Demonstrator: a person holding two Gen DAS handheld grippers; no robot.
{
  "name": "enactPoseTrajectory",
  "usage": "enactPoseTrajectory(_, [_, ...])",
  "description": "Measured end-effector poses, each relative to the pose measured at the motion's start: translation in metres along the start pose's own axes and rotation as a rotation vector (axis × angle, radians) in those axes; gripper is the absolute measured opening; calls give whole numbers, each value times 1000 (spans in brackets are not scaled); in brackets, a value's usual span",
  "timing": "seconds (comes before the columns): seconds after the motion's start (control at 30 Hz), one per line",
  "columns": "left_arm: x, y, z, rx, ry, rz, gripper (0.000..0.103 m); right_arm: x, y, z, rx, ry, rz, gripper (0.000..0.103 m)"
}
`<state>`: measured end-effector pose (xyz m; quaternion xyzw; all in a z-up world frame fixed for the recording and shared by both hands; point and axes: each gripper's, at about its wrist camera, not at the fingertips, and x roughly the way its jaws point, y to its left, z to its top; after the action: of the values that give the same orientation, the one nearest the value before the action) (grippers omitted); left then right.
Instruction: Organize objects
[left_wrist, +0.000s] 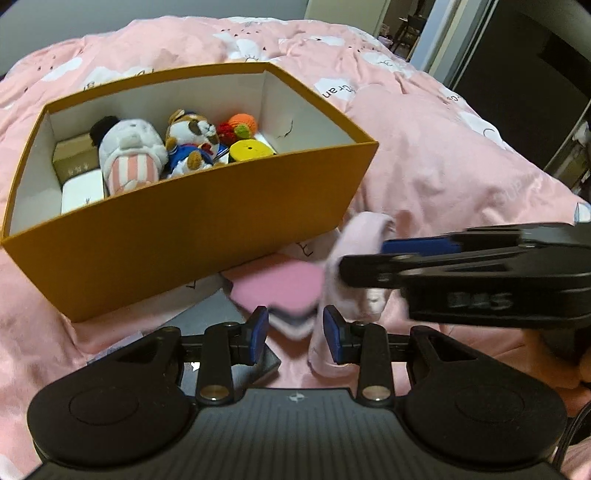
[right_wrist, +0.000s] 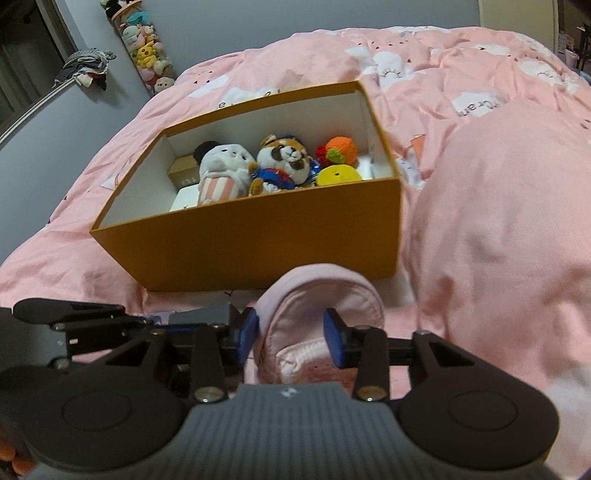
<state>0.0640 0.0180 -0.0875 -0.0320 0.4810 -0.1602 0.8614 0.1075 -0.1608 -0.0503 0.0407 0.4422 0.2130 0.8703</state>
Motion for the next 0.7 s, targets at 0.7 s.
enactPoseTrajectory(0.7, [17,-17,3,53,34,-37,38,18,-21,-4,93,-11,51,65])
